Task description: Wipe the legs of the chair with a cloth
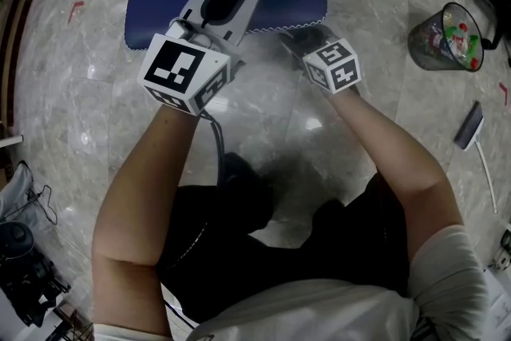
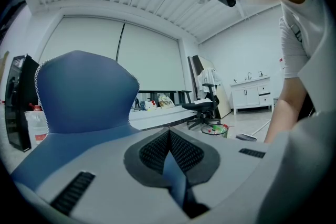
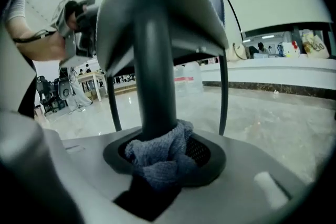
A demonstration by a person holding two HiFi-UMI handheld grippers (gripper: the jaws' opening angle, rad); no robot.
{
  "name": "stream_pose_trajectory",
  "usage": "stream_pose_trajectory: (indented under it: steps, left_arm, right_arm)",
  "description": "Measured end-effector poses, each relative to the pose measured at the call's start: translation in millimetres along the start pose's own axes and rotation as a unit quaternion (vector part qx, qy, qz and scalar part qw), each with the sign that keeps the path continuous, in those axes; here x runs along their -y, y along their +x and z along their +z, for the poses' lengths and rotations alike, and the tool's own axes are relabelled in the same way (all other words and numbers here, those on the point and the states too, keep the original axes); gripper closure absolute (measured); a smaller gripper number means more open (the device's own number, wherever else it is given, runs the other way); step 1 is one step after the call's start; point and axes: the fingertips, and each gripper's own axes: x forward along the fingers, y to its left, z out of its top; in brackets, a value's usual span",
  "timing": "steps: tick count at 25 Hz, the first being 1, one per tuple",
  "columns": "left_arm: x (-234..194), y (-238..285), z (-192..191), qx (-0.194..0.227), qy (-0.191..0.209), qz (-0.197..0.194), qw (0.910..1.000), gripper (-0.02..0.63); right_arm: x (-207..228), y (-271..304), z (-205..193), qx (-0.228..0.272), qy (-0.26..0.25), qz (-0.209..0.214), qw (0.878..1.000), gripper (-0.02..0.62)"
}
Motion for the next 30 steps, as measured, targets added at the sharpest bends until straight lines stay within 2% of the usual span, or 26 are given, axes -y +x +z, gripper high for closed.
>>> stream_pose_trajectory:
  steps: [4, 7, 10, 14, 18, 21, 25, 30]
  left_arm:
    - [0, 2, -2, -0.004, 0.008, 0.006, 0.9999, 0.6]
    - [0, 2, -2, -0.005, 0.008, 0.006, 0.9999, 0.6]
    - [0, 1, -2, -0.005, 0.007, 0.005, 1.0, 0.6]
    - [2, 3, -2, -0.001, 0.011, 0.004, 0.9999, 0.6]
    - [2, 2, -2, -0.002, 0.014, 0.005, 0.9999, 0.6]
    - [3, 1, -2, -0.002, 0.013, 0.003, 0.9999, 0.6]
    - [3, 1, -2, -0.004, 0.013, 0.001, 0.9999, 0.6]
    - [4, 2, -2, -0.004, 0.011, 0.002, 0.9999, 0.6]
  right_arm:
    - [-6, -24, 55, 0.059, -0.012, 0.006, 0.998, 0.43]
    - [-7, -28, 68, 0.066, -0.038, -0.003, 0.997, 0.43]
    - [-6, -16, 45, 0.04, -0.049, -0.011, 0.998, 0.43]
    - [0, 10, -10, -0.029, -0.046, 0.003, 0.999, 0.43]
    - [2, 28, -69, -0.097, -0.024, 0.014, 0.995, 0.43]
    - [1, 36, -93, -0.122, -0.004, 0.021, 0.992, 0.43]
    - [2, 35, -92, -0.124, 0.006, 0.022, 0.992, 0.43]
    - [-2, 14, -36, -0.051, -0.007, 0.016, 0.999, 0.43]
